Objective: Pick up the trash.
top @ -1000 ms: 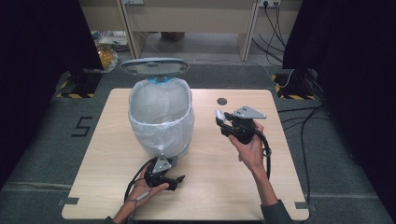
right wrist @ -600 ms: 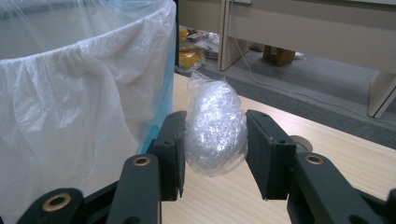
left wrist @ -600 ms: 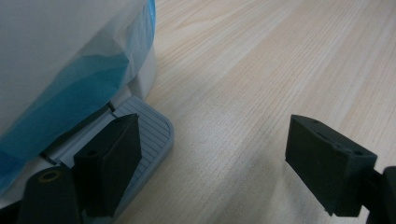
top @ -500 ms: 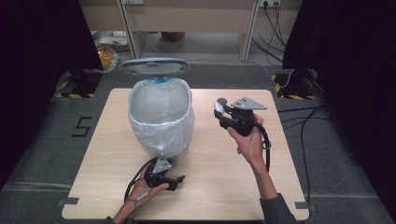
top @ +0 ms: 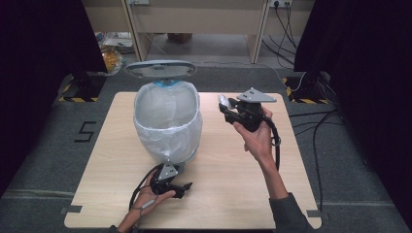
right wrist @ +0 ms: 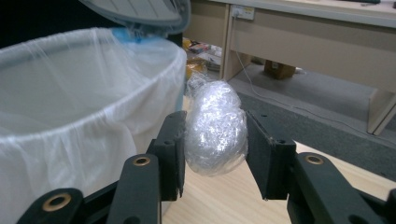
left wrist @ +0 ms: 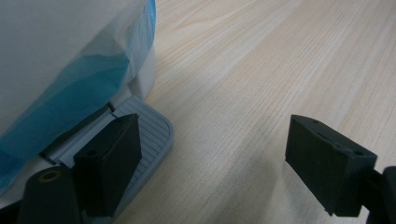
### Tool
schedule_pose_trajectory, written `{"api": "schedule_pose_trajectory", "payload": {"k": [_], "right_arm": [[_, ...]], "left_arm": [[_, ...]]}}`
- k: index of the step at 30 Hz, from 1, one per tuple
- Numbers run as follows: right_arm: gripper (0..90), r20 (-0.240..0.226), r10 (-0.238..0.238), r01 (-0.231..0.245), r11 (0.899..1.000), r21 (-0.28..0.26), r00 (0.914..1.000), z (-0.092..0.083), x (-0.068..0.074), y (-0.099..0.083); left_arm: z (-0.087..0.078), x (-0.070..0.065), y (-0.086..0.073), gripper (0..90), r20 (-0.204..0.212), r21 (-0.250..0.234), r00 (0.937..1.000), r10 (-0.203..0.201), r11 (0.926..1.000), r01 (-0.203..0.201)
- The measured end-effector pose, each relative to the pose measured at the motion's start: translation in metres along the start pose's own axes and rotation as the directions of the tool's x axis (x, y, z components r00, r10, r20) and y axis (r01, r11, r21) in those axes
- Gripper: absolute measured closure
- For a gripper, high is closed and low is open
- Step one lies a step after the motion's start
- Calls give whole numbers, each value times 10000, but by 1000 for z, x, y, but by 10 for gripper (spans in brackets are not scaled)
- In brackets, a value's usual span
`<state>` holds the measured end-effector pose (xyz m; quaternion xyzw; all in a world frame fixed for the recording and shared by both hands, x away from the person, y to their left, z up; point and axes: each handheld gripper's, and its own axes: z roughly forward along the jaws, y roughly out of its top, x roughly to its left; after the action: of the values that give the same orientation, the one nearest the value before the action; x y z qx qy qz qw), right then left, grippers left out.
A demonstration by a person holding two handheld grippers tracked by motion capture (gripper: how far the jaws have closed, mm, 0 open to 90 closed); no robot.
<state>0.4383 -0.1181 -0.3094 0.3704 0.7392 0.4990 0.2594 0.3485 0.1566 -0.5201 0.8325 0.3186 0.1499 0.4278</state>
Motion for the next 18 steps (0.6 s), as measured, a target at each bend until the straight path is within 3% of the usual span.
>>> {"api": "schedule_pose_trajectory", "payload": {"k": [9, 18], "right_arm": [[593, -230, -290, 287, 9994, -167, 9993, 3, 9, 23], [593, -587, -585, 572, 9981, -238, 9966, 14, 26, 42]], "left_arm": [[0, 0, 0, 177, 29, -3, 10000, -26, 10000, 26], [0, 0, 0, 177, 40, -39, 10000, -69, 10000, 69]]}}
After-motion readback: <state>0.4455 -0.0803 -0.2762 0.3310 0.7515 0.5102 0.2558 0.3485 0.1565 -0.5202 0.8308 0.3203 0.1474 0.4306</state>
